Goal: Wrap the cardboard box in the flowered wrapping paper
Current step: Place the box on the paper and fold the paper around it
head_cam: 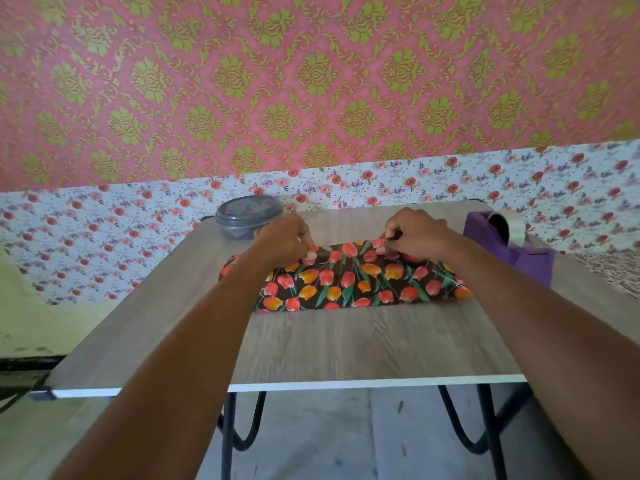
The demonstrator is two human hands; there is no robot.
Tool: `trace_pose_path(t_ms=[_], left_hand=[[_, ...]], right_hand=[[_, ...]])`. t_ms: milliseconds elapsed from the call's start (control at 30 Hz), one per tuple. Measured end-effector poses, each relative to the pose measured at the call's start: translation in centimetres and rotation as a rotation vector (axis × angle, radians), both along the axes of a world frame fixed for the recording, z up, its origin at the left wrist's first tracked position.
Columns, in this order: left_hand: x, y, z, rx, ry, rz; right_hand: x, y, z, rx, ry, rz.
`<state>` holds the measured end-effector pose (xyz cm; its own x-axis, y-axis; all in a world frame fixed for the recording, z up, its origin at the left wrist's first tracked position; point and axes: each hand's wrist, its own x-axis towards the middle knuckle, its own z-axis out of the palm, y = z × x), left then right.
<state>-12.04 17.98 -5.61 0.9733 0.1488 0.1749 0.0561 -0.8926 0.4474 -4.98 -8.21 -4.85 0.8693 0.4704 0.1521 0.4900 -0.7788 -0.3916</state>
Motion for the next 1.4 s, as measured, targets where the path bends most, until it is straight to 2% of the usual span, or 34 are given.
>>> trace_pose_path(t_ms=[300, 533, 700, 800, 967, 1100, 1233, 1400], left_hand=[[0.5, -0.6, 0.2, 0.043, -0.004, 0.073], [1.1, -1.6, -0.7, 0.004, -0.095, 0.272], [1.5, -1.6, -1.2, 0.025, -0.149, 0.291], [1.1, -2.4, -1.0, 0.113, -0.153, 0.265], [-0.7, -5.1, -0.6, 0.452, -0.101, 0.207], [-1.9, -7.5, -1.1, 0.386, -0.287, 0.056], [-2.6, -9.8, -2.6, 0.419, -0.182, -0.123], [-2.8, -10.0, -3.6, 0.309, -0.182, -0.166]], right_hand=[[0.6, -0.2, 0.1, 0.189, 0.118, -0.024], [0.6, -0.7, -1.9, 0.184, -0.014, -0.036], [0.6, -0.7, -3.8, 0.239, -0.111, -0.06], [0.6, -0.5, -4.6, 0.263, -0.181, -0.09], [0.5, -0.3, -4.2, 0.124, -0.21, -0.103], [0.3, -0.2, -3.8, 0.098, -0.232, -0.078], [0.4, -0.4, -3.3, 0.25, -0.142, -0.05], [0.7, -0.2, -3.2, 0.225, -0.236, -0.149]])
